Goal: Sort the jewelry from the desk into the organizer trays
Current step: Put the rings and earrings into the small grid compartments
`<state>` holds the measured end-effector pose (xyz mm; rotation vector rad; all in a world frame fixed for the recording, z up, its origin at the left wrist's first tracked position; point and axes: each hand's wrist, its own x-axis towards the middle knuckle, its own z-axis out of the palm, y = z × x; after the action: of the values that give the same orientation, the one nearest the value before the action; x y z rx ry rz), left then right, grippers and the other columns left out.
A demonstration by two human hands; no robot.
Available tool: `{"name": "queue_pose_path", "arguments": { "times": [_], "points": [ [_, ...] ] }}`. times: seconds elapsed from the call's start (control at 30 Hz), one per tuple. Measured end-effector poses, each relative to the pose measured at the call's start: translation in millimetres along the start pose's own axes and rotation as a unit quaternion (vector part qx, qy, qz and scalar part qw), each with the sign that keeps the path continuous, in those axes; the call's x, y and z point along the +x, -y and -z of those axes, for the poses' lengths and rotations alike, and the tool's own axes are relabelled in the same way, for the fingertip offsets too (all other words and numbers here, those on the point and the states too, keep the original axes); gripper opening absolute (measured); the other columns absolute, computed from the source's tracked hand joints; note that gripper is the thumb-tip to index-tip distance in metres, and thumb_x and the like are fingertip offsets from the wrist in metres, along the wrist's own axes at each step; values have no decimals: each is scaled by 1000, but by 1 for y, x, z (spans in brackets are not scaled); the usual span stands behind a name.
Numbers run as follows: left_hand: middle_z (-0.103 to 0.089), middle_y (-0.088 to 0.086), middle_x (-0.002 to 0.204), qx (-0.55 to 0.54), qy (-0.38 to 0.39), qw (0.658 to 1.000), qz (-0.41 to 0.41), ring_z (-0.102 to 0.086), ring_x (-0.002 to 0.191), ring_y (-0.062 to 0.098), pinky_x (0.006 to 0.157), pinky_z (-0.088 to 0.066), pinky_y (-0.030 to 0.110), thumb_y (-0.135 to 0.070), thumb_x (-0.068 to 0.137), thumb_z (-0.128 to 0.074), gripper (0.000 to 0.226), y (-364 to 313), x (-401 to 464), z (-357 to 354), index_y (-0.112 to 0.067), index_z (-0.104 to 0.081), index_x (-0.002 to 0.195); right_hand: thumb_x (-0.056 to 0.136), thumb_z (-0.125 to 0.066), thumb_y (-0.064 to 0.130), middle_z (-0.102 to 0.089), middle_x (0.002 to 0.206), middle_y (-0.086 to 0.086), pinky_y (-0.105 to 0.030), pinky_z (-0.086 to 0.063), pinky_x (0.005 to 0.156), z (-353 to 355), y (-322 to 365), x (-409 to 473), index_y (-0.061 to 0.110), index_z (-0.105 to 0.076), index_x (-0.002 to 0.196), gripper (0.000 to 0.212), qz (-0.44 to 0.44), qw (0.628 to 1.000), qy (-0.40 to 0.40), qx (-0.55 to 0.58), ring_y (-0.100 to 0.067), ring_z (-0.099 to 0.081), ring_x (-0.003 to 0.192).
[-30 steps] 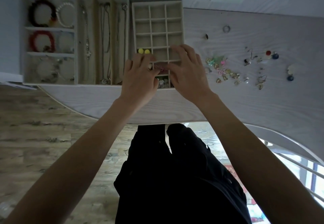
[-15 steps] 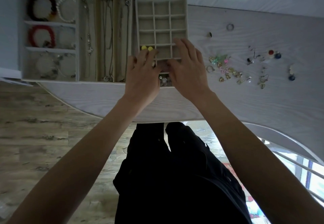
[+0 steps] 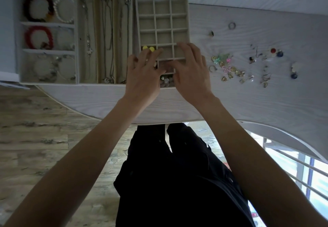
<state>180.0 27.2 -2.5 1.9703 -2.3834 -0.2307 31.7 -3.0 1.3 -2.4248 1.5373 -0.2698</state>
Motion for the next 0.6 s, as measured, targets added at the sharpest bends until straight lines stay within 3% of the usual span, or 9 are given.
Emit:
{"name": "queue_pose_path", "arguments": {
  "times": [0.13, 0.27, 0.43, 0.6],
  "points": [
    [-49, 3, 139, -2, -16, 1000, -9, -38, 126, 31, 95, -21, 46, -12, 76, -69, 28, 2, 2, 1, -27, -72, 100, 75, -51, 12, -51, 132, -16, -44, -41, 94, -4, 3, 0, 12, -73, 90, 27, -2, 1000, 17, -19, -34, -42, 127],
    [-43, 2, 145, 6, -3, 1000, -3, -36, 130, 32, 98, -25, 50, -15, 81, -62, 29, 2, 5, 1, -26, -70, 108, 75, -39, 16, -52, 132, -14, -40, -39, 95, -6, 1, -3, 16, -72, 94, 37, -3, 999, -4, -35, -31, -42, 126],
    [-47, 3, 142, 43, -8, 999, -21, -42, 126, 33, 96, -24, 50, -17, 79, -67, 24, 4, 4, -3, -26, -72, 101, 72, -63, 9, -53, 131, -16, -41, -39, 95, -10, 2, -4, 13, -72, 92, 23, -1, 998, 6, -56, -34, -44, 126],
    [-44, 2, 144, 44, -11, 999, -24, -36, 128, 31, 96, -19, 48, -20, 79, -65, 21, 4, 9, -2, -24, -72, 98, 72, -61, 11, -54, 130, -16, -42, -40, 95, -9, 8, 0, 9, -72, 86, 17, -13, 997, 9, -76, -34, -46, 124]
  ]
}}
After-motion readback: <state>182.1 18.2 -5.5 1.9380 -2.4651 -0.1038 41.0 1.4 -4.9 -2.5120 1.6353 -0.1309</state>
